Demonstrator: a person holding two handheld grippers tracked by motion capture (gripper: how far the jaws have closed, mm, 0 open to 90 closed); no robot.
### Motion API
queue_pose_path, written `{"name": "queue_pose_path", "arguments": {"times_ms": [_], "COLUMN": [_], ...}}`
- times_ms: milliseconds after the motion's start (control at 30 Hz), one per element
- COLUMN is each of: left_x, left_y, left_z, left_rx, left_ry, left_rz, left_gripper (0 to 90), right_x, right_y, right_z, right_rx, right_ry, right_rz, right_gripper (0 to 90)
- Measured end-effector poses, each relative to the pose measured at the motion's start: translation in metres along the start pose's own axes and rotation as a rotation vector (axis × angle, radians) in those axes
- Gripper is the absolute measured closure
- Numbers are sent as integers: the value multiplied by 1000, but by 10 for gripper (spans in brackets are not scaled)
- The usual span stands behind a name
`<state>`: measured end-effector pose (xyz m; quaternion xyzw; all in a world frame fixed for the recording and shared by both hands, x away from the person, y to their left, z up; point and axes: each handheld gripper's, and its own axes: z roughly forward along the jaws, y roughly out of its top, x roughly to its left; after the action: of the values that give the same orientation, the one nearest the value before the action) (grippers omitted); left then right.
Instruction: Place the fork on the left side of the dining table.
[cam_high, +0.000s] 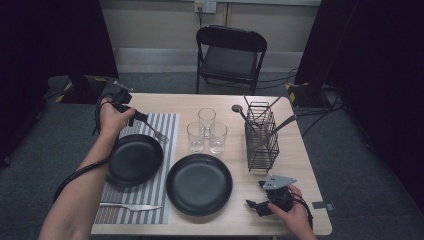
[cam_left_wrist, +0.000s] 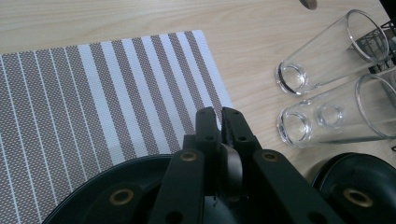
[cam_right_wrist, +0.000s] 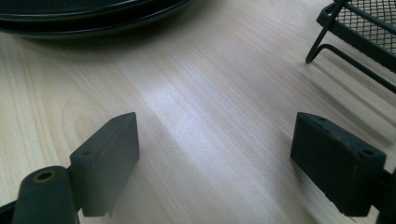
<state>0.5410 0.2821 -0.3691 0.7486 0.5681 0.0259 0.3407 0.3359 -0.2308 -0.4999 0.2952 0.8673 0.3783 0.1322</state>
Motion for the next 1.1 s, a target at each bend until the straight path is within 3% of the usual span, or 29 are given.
{"name": "queue_pose_path", "arguments": {"times_ms": [533,1100], "left_x": [6,10], "left_y": [0,-3], "left_z": [1,3], "left_rx": [-11,-36], "left_ry": [-15,-2], "left_rz": [-33,-68], "left_gripper": [863,857], "right_x": [0,0], "right_y": [0,0], "right_z": [0,0], "right_rx": [1,0], "right_ry": [0,0], "right_rz": [1,1], "right_gripper": [146,146]}}
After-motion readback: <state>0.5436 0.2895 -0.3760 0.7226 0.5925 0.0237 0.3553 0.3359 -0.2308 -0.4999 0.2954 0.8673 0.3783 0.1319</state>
